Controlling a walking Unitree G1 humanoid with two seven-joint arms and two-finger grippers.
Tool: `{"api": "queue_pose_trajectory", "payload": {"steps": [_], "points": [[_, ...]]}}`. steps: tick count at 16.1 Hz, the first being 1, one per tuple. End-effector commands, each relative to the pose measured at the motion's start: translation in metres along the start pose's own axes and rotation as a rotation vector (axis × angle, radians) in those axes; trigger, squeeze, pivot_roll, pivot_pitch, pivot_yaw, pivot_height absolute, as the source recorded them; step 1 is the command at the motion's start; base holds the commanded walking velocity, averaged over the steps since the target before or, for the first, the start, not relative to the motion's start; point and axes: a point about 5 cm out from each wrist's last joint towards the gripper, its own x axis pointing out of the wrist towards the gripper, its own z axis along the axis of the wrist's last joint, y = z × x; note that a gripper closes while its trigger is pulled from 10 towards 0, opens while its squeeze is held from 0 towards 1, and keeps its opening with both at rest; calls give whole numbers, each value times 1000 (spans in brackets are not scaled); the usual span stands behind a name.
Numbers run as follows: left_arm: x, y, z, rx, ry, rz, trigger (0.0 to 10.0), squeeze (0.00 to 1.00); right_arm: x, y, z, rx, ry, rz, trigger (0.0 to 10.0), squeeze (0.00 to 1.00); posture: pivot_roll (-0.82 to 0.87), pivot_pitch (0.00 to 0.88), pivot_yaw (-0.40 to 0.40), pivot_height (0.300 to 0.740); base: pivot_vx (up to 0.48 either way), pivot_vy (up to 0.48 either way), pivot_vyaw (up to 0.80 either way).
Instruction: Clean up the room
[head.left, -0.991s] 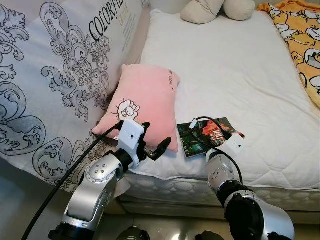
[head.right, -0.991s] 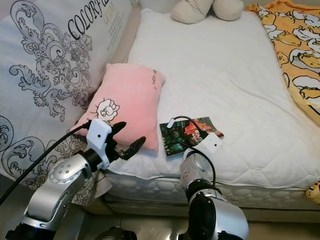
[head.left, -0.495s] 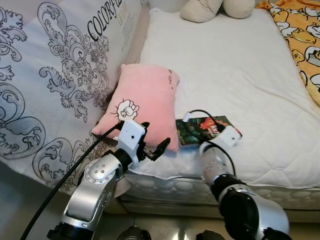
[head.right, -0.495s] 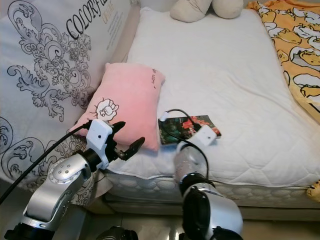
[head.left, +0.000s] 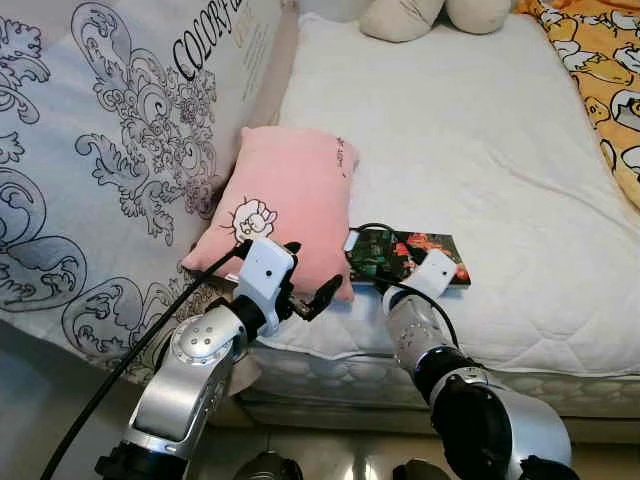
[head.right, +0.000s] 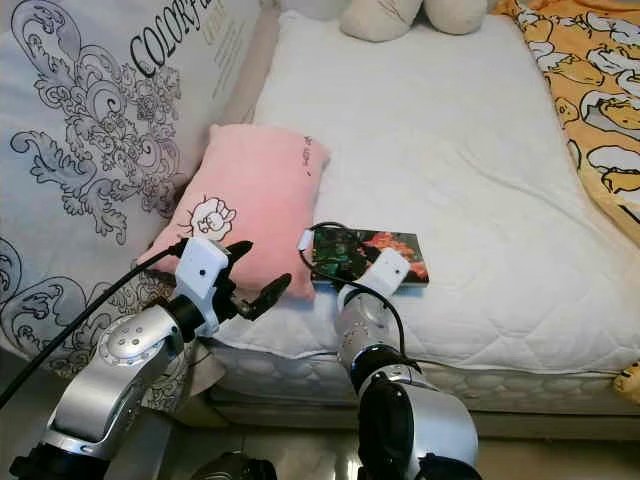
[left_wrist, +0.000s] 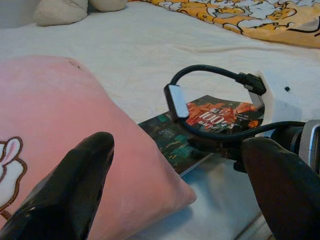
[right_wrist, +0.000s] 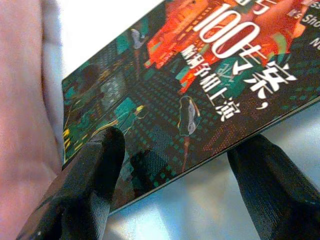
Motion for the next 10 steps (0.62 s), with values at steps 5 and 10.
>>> {"api": "queue_pose_trajectory", "payload": {"steps": [5,10], "points": [[-1,-8,-4,6,12,-32,10000,0,-8,10,-30,-36,131,-17,10000,1000,13,71,86,723,0,0,0],[-1,-9,-1,18,9,-44,10000,0,-9,15,-33,-87,196,-15,10000,0,7,59,79,723,0,0,0]]}}
